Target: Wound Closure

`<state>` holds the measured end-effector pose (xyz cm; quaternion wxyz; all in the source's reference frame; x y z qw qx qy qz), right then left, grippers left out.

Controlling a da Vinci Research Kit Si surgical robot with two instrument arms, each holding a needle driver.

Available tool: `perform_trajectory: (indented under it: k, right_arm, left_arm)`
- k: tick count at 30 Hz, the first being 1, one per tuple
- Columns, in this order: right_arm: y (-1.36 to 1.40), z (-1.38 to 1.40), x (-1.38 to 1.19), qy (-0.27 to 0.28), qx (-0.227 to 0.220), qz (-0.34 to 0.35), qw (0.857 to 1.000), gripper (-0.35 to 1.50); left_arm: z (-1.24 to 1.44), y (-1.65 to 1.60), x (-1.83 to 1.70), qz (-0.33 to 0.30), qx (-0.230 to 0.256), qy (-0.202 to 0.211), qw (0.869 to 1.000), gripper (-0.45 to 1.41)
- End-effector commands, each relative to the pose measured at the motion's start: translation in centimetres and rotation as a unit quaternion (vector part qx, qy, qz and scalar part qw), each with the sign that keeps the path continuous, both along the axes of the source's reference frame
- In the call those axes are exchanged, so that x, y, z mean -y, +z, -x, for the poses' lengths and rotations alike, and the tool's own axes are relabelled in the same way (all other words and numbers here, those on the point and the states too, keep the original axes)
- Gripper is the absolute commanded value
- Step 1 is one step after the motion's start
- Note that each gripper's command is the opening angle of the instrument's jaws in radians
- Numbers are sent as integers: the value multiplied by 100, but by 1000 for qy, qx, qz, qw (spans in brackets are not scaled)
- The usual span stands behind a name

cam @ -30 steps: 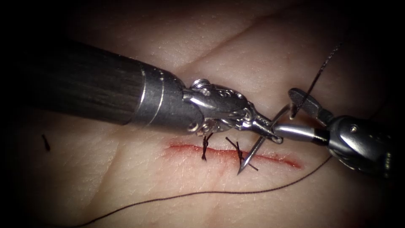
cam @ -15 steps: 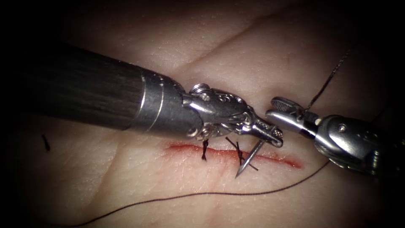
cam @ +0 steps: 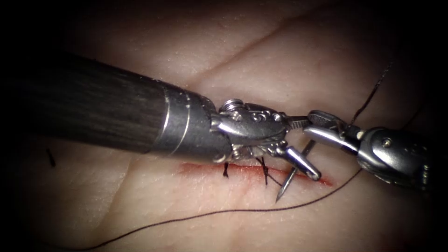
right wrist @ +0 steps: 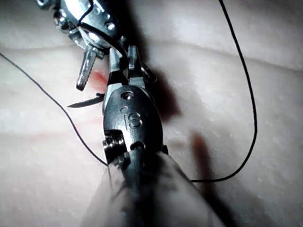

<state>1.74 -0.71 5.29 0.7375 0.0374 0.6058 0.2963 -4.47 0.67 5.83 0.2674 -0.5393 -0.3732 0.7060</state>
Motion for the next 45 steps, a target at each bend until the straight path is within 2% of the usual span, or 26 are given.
perform_trajectory:
  k: [1, 6, 10, 11, 15, 18, 22, 27, 35, 45]
  right_arm:
    - [6, 8, 4, -12, 6, 13, 1000, -35]
    - [15, 42, -2, -36, 17, 62, 997, -35]
    - [27, 52, -1, -55, 10, 111, 992, -35]
    - [30, 51, 1, -59, 6, 125, 990, -35]
    - [31, 48, 1, -53, -1, 137, 989, -35]
    - [31, 48, -1, -45, -4, 139, 989, -35]
    - [31, 46, -1, -40, -4, 143, 989, -35]
    - [33, 44, -4, -37, 4, 156, 987, -35]
    - [46, 31, -9, -45, 22, 201, 978, -35]
    - [66, 23, 1, -84, 47, 252, 963, -35]
  left_arm:
    - [1, 3, 1, 13, -4, -1, 1000, 126]
    - [-14, -2, 12, 53, -46, -19, 997, 123]
    - [-20, 5, 42, 123, -89, -25, 988, 98]
    - [-20, 13, 59, 159, -102, -22, 982, 54]
    - [-17, 41, 81, 203, -121, -18, 972, -5]
    - [-12, 60, 88, 205, -122, -18, 971, -25]
    - [-3, 86, 93, 211, -122, -15, 970, -42]
    - [6, 106, 101, 214, -134, -3, 968, -43]
    - [25, 108, 122, 213, -145, 14, 966, -37]
    - [17, 109, 131, 201, -149, 21, 968, -28]
